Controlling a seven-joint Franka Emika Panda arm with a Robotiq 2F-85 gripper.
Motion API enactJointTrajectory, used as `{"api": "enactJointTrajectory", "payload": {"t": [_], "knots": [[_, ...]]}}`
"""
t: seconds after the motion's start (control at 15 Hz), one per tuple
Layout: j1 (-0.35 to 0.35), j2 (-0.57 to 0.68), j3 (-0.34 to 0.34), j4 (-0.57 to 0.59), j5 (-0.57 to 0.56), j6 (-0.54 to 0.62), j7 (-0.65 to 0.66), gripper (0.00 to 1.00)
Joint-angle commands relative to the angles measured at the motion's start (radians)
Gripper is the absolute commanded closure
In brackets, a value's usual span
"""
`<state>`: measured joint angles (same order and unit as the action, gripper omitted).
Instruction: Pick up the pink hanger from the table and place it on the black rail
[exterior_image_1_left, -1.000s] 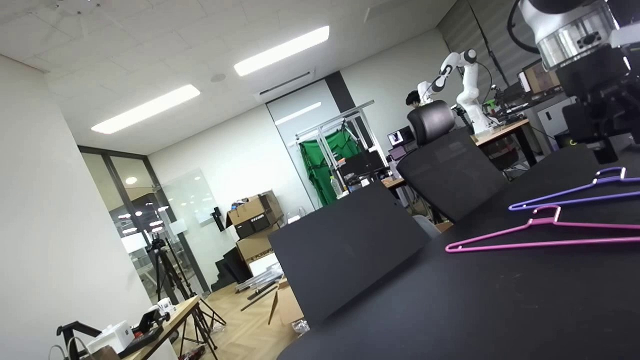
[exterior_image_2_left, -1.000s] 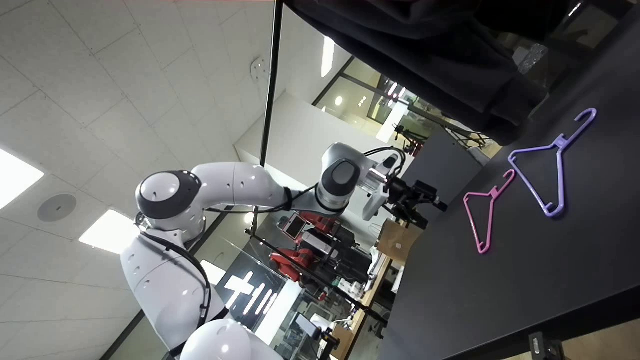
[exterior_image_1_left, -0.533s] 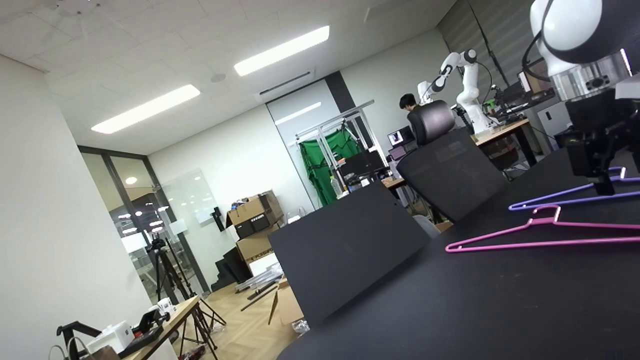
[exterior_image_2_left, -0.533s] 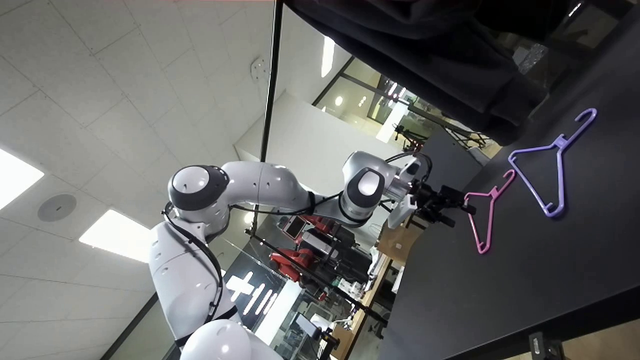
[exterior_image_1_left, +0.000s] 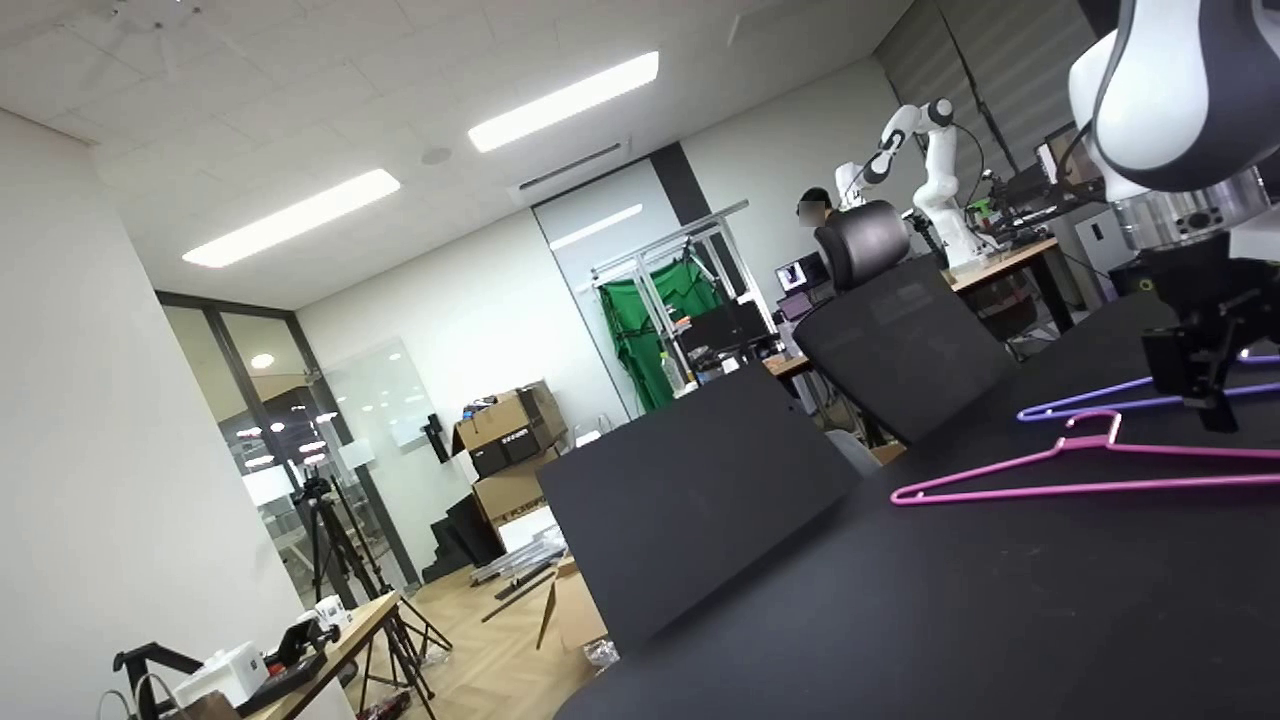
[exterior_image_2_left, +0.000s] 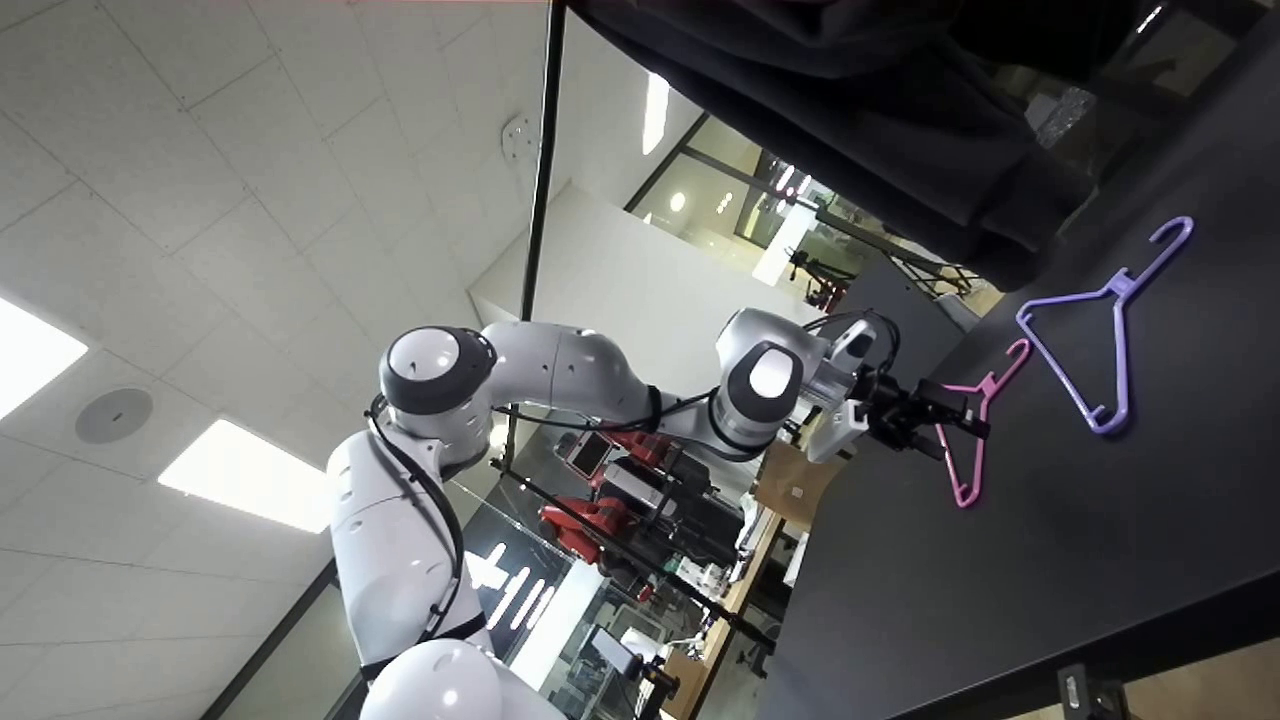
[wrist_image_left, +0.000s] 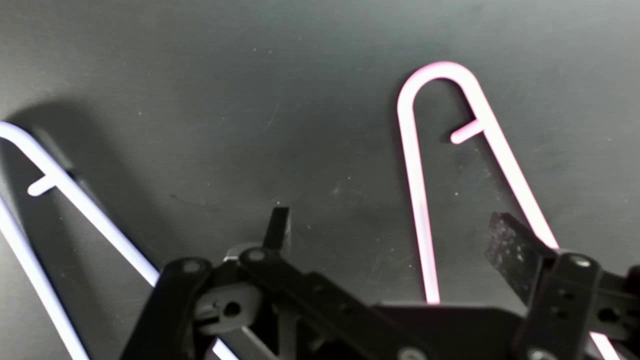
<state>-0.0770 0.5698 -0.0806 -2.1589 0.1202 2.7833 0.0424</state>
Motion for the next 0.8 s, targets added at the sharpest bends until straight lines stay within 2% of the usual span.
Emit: {"api": "enactJointTrajectory", "payload": {"t": [0.0, 0.33, 0.4, 0.47, 0.73], "knots": [[0.007, 0.038, -0.007, 0.04, -0.004, 0.013, 0.048, 0.0], [0.01, 0.074, -0.01, 0.063, -0.005, 0.012, 0.057, 0.0], [0.011, 0.079, -0.011, 0.066, -0.006, 0.013, 0.059, 0.25], [0.013, 0.083, -0.013, 0.07, -0.008, 0.012, 0.059, 0.27], [0.019, 0.093, -0.015, 0.078, -0.009, 0.008, 0.061, 0.55]]}}
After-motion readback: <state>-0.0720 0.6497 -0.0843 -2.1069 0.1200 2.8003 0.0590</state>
